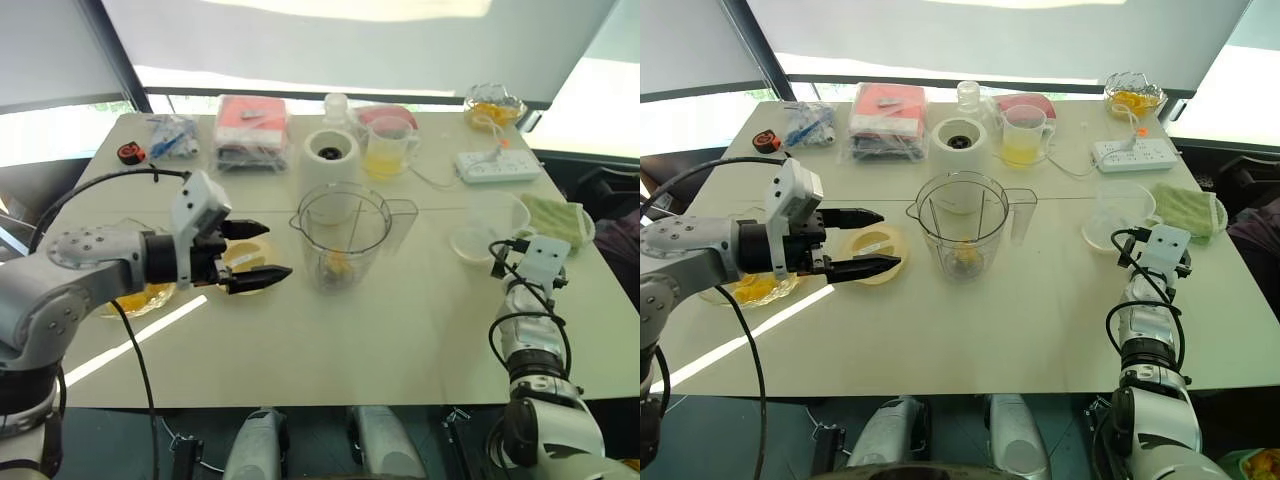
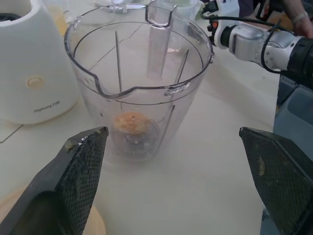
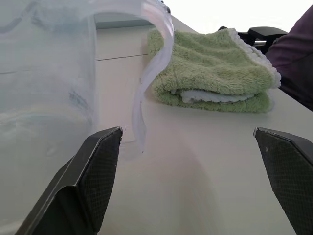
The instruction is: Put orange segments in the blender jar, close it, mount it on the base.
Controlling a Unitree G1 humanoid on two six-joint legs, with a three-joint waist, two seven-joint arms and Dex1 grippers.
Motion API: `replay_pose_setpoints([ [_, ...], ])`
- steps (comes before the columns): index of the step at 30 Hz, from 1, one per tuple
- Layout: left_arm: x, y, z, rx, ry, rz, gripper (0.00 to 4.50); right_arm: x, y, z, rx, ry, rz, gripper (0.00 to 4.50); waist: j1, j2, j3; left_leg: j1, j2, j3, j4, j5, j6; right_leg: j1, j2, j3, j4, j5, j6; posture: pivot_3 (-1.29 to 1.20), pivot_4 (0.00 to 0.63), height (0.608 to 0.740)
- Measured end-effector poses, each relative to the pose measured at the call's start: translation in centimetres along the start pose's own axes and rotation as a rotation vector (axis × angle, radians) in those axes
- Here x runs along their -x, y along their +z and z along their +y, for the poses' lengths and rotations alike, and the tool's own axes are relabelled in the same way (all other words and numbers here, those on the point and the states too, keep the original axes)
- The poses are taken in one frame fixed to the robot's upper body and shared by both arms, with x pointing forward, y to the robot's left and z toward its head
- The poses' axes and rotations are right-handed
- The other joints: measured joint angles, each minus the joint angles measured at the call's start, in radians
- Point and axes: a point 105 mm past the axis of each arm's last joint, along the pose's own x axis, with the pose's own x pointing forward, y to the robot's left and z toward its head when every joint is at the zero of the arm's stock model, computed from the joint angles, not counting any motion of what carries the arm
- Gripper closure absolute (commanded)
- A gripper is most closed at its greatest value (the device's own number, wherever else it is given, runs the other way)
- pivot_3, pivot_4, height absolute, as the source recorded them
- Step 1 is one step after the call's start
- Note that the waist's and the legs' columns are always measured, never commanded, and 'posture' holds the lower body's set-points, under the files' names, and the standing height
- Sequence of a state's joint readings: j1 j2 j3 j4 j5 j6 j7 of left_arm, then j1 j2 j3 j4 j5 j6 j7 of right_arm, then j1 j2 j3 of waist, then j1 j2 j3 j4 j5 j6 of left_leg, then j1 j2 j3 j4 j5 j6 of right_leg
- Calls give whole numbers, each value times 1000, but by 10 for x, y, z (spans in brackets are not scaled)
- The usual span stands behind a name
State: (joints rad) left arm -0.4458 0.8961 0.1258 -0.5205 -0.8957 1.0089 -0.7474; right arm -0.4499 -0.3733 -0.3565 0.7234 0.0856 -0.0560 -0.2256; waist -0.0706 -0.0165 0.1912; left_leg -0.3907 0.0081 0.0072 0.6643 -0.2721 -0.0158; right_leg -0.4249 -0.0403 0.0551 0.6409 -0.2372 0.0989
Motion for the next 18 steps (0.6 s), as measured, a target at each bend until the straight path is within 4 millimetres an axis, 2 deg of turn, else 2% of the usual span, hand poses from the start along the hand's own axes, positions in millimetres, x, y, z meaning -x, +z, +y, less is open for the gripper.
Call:
replay_pose_setpoints([
  [7,-8,-3,2,-12,-36,12,0,20,5,-5,39,22,-27,58,2,0,0,0,0,0,0,0,0,0,0,0,0,0,0,0,150,740],
  [11,0,-8,16,-43,8,56,0,58,16,-21,76,75,-62,58,12,1,0,-1,0,-3,-2,0,0,-1,0,-2,0,-1,1,0,150,740],
  [14,16,-24,38,-116,102,186,0,92,34,-35,-45,196,-46,58,14,2,0,-1,3,-2,-2,0,0,-1,0,-2,0,-2,-1,0,150,740],
  [18,13,-44,49,-147,84,260,0,118,70,-55,-135,385,-66,58,26,0,0,0,3,1,1,0,0,1,-1,-1,-2,-3,-4,0,150,740],
])
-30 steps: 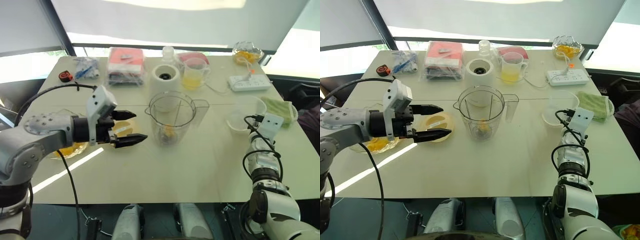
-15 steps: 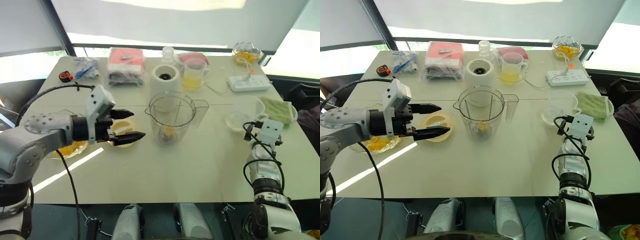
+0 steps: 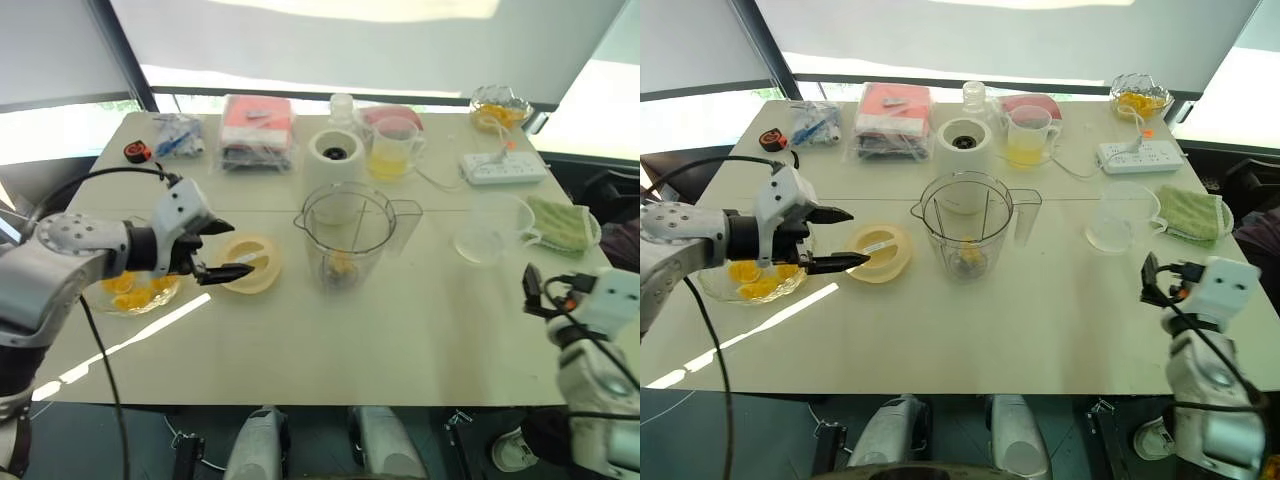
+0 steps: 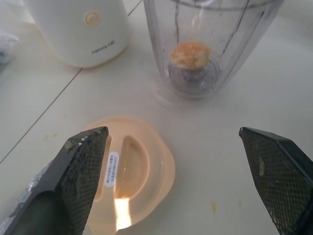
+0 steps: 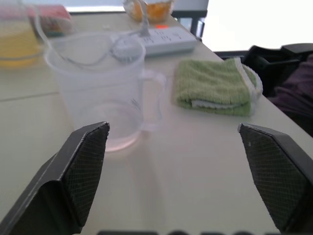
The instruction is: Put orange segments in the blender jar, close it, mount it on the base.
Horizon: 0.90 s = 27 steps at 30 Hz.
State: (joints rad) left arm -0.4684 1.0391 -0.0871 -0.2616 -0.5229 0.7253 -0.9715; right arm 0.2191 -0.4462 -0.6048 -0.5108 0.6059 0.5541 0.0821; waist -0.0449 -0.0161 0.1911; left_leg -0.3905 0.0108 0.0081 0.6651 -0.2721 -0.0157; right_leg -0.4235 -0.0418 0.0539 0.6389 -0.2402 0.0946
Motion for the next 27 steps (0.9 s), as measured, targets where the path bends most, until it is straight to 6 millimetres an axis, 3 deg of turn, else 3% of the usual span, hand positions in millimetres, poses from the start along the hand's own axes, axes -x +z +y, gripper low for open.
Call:
replay_pose_setpoints([
  [2,-8,-7,13,-21,12,30,0,16,3,4,-16,142,50,58,9,-1,-1,0,0,0,0,0,0,2,0,-1,-2,0,0,0,150,740],
  [6,-34,-24,42,-26,58,72,0,49,-12,20,-79,402,233,58,29,-2,-2,-1,0,3,0,0,0,4,2,-2,-6,1,-1,0,150,740],
  [9,-60,-36,53,-30,49,113,0,66,-13,36,-97,541,309,58,32,-2,-1,-3,-1,5,0,0,1,3,0,-1,-8,1,0,0,150,740],
  [13,-75,-41,61,-94,32,165,0,85,-11,55,-74,685,381,58,30,-6,0,-4,0,6,0,-1,2,1,0,-1,-9,1,0,0,150,740],
  [16,-85,-35,65,-133,15,165,0,85,-5,61,-51,730,378,58,33,-7,-1,-5,0,6,0,-1,2,1,-1,-1,-9,1,0,0,150,740],
  [21,-105,-49,59,-90,-36,218,0,79,11,74,11,786,325,58,33,-8,-1,-5,0,7,0,-1,2,0,-1,-1,-9,2,2,0,150,740],
  [27,-115,-48,59,-125,-42,248,0,67,31,84,70,812,240,58,33,-10,-1,-4,0,7,0,-1,2,0,-1,-1,-8,4,4,0,150,740],
])
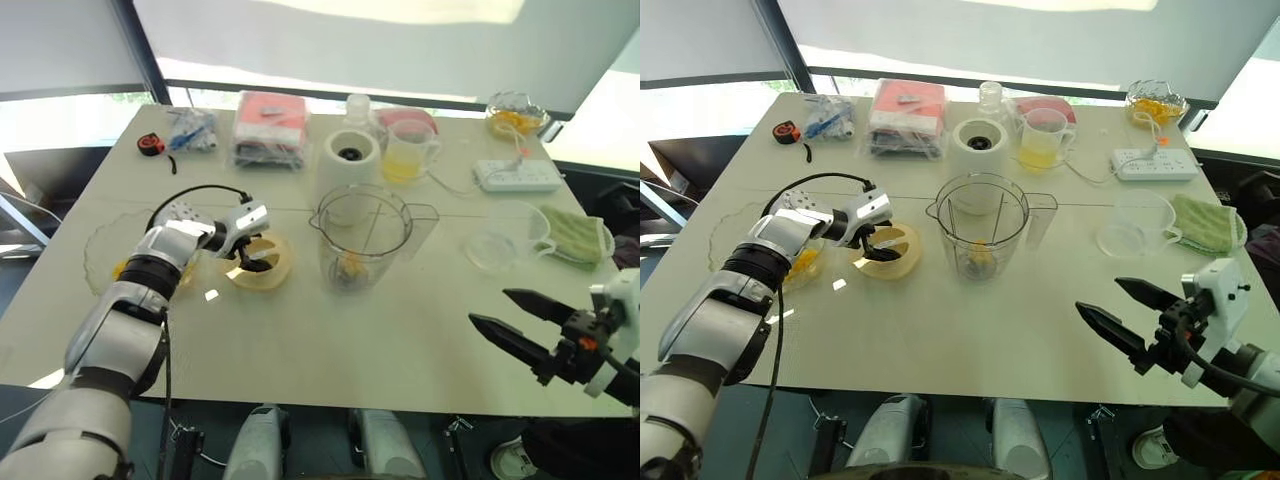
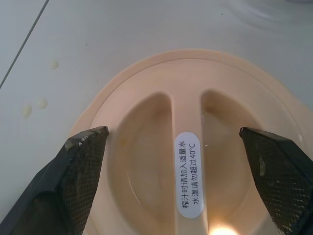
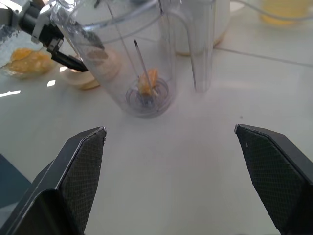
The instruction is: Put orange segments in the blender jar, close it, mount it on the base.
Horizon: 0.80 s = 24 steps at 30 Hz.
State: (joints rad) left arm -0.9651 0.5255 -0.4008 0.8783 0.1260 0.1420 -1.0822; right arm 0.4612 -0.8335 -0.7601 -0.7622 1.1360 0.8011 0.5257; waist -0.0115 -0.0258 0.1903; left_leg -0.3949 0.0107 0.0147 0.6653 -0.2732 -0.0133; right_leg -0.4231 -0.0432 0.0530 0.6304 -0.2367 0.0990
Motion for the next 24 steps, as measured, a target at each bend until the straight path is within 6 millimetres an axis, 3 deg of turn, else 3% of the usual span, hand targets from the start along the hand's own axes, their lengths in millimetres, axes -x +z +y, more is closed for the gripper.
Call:
replay_pose_setpoints([
  [3,-8,5,-1,-41,8,18,0,-4,6,0,18,0,-18,58,3,-1,-1,0,0,0,0,0,0,1,0,0,0,0,0,0,150,740],
  [10,-13,12,-1,-96,7,14,3289,-8,1,0,14,-10,1,0,-1,-1,-4,2,0,0,0,0,0,2,0,0,1,0,0,0,150,740],
  [12,-13,6,-3,-81,-3,26,4207,-9,-1,-1,15,-14,5,0,-2,-1,-5,4,0,0,0,0,0,3,0,0,1,0,-1,0,150,740],
  [19,-6,5,0,-79,0,36,4269,-19,-2,3,26,18,6,0,-7,-2,-5,2,2,0,1,0,0,1,2,0,1,1,-3,0,150,740],
  [22,10,4,9,-64,28,43,4269,-23,-6,-1,13,14,12,0,-4,-3,-5,-1,2,0,1,0,0,-2,3,0,1,2,-1,0,150,740],
  [24,25,15,21,-79,66,21,4269,-25,-9,-5,5,2,19,0,1,-3,-5,-4,2,-1,1,0,0,-4,3,0,1,2,0,0,150,740],
])
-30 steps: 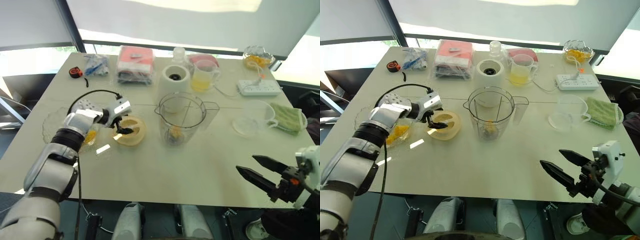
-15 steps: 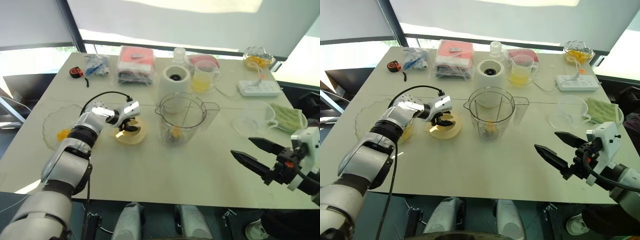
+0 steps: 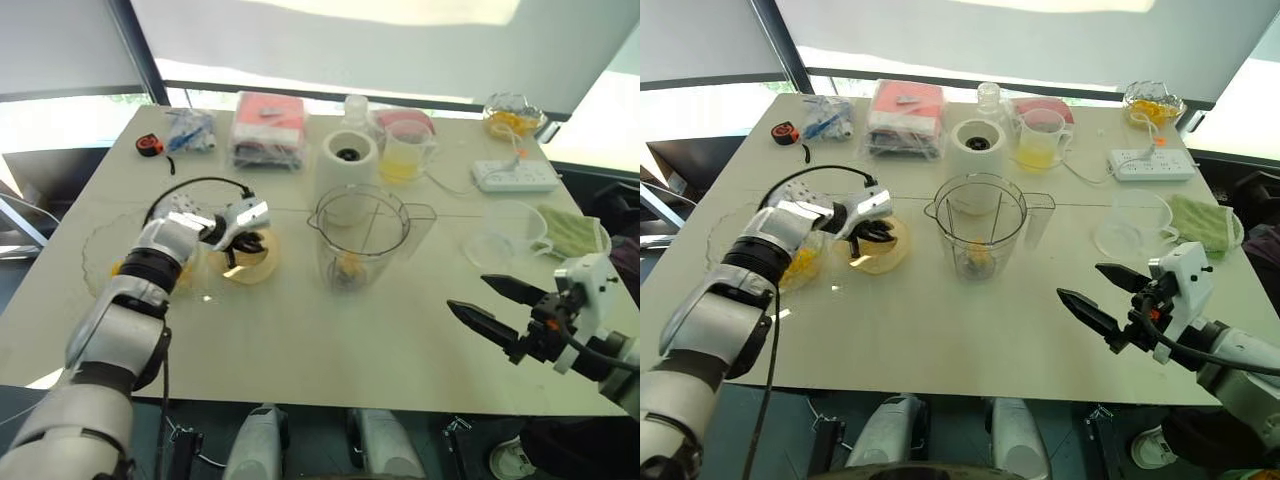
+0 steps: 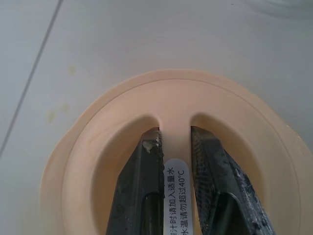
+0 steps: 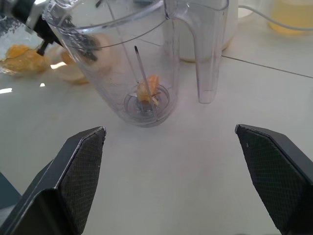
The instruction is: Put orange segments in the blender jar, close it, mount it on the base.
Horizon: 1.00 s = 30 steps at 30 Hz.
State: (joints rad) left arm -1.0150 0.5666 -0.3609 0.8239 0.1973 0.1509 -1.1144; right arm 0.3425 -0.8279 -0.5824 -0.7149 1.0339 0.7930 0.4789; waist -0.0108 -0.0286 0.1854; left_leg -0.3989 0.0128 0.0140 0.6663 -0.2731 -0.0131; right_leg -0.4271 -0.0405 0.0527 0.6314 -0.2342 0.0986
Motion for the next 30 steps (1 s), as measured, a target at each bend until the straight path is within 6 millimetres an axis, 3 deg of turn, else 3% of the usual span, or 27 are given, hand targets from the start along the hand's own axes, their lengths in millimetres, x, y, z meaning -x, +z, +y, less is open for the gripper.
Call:
replay_pose_setpoints([
  [3,35,39,29,-52,81,-37,4269,-3,-3,-4,-2,-14,0,0,6,-1,1,-9,-1,-5,4,0,0,-4,0,-3,-1,1,2,0,150,740],
  [5,76,81,52,-116,156,-109,4269,-5,-7,-12,-18,-41,5,0,5,-3,2,-10,-3,-5,5,0,0,-4,0,-3,-2,1,3,0,150,740],
  [7,112,124,61,-203,199,-209,4269,-8,-8,-17,-18,-57,8,0,1,-2,1,-10,-3,-4,5,0,1,-4,-3,-3,-2,1,4,0,150,740],
  [9,131,154,58,-270,178,-290,4269,-13,-7,-19,-11,-61,-3,0,0,2,-1,-8,-5,-3,5,-1,2,-2,-4,-2,-2,0,6,0,150,740],
  [16,107,207,13,-315,-185,-451,4269,-30,-10,-16,-12,-64,-48,0,-2,2,0,-10,-6,-7,11,-1,2,-2,0,-4,1,0,5,0,150,740],
  [20,112,250,-18,-416,-355,-531,4269,-34,-7,-17,5,-85,-84,0,-3,2,0,-11,-6,-6,13,-2,4,-2,-1,-3,0,0,5,0,150,740],
  [22,110,262,-29,-453,-404,-537,4269,-36,-8,-17,11,-95,-91,0,-3,3,0,-11,-6,-7,13,-2,4,-2,-1,-3,1,0,5,0,150,740],
  [30,75,260,-50,-443,-532,-449,4269,-42,-14,-17,-6,-152,-123,0,-4,4,1,-10,-5,-7,14,-2,4,-2,0,-3,2,0,5,0,150,740],
])
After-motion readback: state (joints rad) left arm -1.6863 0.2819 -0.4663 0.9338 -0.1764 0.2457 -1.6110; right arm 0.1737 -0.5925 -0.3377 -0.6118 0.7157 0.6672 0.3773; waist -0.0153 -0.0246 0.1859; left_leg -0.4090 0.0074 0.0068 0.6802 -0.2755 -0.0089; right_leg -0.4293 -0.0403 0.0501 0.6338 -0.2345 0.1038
